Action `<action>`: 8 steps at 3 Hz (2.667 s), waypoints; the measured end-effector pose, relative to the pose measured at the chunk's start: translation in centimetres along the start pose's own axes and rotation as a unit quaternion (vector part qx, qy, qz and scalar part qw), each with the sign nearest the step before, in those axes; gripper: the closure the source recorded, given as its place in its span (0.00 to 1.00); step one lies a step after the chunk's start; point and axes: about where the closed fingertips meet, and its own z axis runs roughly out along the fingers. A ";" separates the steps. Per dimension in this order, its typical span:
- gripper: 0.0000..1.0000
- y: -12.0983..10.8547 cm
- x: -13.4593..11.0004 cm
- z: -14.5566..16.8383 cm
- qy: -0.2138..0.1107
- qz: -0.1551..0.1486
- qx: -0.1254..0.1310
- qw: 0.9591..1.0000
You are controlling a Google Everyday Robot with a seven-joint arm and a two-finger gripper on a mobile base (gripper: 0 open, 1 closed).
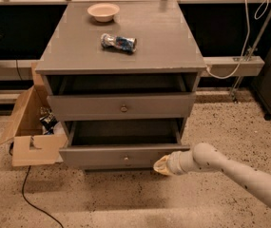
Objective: Close middle drawer
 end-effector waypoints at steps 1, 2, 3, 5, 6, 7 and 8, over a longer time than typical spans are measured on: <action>1.00 0.0 0.0 0.0 0.000 0.000 0.000 1.000; 1.00 -1.6 0.2 0.5 -0.005 -0.013 0.011 1.000; 1.00 -4.6 1.0 0.9 -0.013 -0.029 0.035 0.999; 1.00 -8.8 2.3 0.6 -0.031 -0.029 0.099 0.994; 1.00 -10.8 2.8 0.4 -0.040 -0.024 0.127 0.991; 1.00 -12.9 3.5 0.4 -0.046 -0.014 0.146 0.988; 1.00 -14.0 4.0 0.5 -0.050 -0.005 0.152 0.987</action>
Offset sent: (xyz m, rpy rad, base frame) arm 0.0510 -0.0091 -0.0051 0.0056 -0.1053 0.0060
